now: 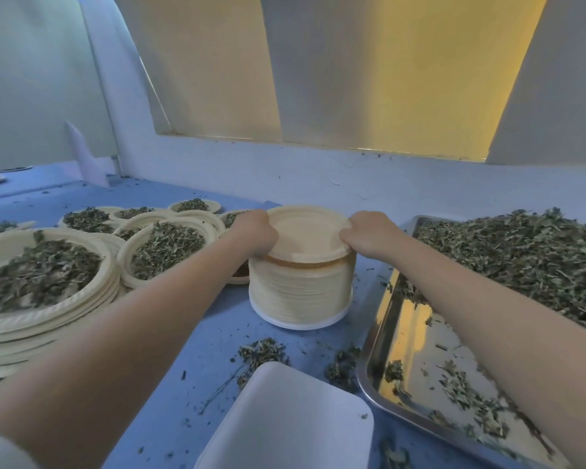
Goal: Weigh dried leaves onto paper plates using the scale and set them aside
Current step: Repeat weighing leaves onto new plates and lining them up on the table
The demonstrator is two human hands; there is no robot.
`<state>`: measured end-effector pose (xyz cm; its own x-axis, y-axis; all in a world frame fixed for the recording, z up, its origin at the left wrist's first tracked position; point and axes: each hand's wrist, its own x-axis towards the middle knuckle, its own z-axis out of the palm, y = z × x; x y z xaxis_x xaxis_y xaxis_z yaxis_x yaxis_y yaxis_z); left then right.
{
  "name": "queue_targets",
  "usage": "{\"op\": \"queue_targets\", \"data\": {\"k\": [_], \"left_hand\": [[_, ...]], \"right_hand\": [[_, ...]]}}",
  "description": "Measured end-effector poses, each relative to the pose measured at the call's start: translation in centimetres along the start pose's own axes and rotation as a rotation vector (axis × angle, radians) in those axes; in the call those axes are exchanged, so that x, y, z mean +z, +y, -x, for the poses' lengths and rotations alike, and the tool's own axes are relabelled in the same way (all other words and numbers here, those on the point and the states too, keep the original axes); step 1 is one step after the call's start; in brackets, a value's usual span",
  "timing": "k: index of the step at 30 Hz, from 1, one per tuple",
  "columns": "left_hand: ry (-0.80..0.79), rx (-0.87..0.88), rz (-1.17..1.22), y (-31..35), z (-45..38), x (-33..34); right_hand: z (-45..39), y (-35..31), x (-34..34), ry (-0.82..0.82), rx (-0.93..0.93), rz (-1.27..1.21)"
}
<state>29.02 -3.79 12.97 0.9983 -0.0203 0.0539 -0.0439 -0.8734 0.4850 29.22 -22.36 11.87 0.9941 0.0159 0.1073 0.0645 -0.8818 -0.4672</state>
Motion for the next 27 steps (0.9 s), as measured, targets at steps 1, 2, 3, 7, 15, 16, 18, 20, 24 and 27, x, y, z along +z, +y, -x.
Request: {"op": "queue_targets", "data": {"k": [1, 2, 3, 7, 15, 16, 18, 20, 24, 27], "left_hand": [[-0.005, 0.002, 0.005, 0.3, 0.3, -0.6], [-0.01, 0.011, 0.019, 0.6, 0.7, -1.1], [-0.012, 0.021, 0.032, 0.8, 1.1, -1.6], [-0.033, 0.032, 0.068, 1.3, 4.4, -3.4], [-0.066, 0.04, -0.035, 0.6, 13.6, -4.3], [-0.07, 0.038, -0.064, 0.3, 14.9, -4.0], [-0.082, 0.041, -0.076, -0.5, 16.8, -3.1], [-0.101, 0.045, -0.051, -1.6, 18.1, -1.8], [-0.124, -0.023, 0.077, -4.7, 19.8, 1.1], [-0.137, -0.058, 0.082, -6.3, 20.4, 2.9]], "right_hand": [[0.2, -0.2, -0.5, 0.003, -0.008, -0.004], [0.5, -0.3, -0.9, 0.011, -0.015, -0.013], [0.9, -0.4, -1.3, 0.018, -0.021, -0.023], [3.5, -0.7, -2.5, 0.029, -0.063, -0.005], [12.7, -1.6, -2.8, 0.016, -0.108, 0.021], [14.0, -1.6, -2.4, 0.005, -0.107, 0.02], [16.2, -1.5, -1.2, -0.009, -0.091, 0.042], [17.9, -1.3, 0.2, -0.01, -0.072, 0.092], [20.1, -1.1, 3.4, -0.051, -0.061, 0.135], [20.6, -0.7, 5.6, -0.117, -0.031, 0.213]]}}
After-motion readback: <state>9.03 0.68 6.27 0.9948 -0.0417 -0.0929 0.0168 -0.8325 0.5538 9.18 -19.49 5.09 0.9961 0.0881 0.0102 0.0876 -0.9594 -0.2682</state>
